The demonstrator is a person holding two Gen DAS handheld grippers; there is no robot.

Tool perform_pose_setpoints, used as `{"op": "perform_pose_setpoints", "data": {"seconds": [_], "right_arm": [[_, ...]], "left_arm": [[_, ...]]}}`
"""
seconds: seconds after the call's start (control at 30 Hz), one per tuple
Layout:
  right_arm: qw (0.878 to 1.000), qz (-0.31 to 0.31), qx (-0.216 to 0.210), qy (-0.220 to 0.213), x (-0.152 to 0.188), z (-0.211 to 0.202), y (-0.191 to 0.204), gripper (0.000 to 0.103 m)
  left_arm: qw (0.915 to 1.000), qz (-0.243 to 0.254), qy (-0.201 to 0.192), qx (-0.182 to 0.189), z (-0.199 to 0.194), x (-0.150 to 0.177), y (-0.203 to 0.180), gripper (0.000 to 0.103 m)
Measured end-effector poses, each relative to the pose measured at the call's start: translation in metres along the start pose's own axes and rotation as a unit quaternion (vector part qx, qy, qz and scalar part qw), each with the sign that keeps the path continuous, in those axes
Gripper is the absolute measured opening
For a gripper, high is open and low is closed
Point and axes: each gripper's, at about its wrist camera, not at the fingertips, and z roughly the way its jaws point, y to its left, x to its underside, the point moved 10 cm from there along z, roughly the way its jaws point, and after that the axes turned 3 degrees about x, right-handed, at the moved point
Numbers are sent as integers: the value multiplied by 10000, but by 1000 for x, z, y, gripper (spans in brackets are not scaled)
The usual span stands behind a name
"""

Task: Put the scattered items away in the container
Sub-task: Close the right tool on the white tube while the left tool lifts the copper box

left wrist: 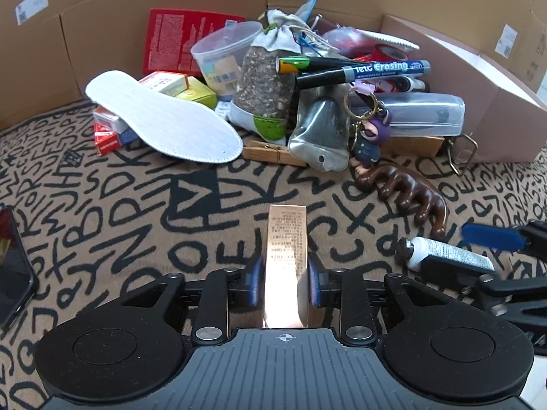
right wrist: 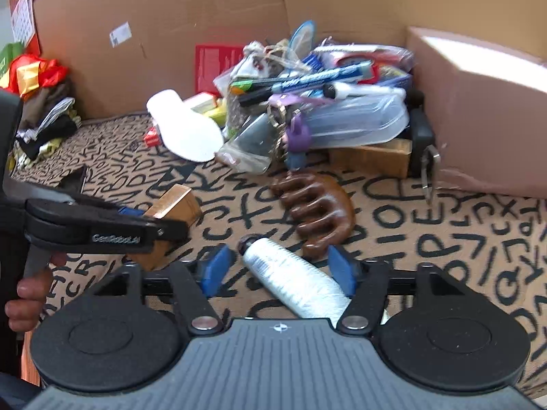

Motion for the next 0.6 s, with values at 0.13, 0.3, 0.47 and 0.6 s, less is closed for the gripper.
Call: {"op": "perform_pose_setpoints", "data": {"seconds": [0.13, 0.3, 0.47, 0.6], "right_arm": [[9999, -36, 135, 24, 6, -8, -14, 74], [9994, -116, 225, 245, 23, -9, -20, 74], [9983, -454, 317, 193, 22, -2, -5, 53], [9992, -311, 74, 252, 13, 8, 10, 40]], "left_arm": [[10000, 8, 5, -2, 0, 1, 2, 51], [10000, 3, 6, -31, 3, 1, 4, 53], [10000, -25, 21, -32, 4, 1, 3, 53], [10000, -49, 17, -16, 3, 1, 4, 54]]}}
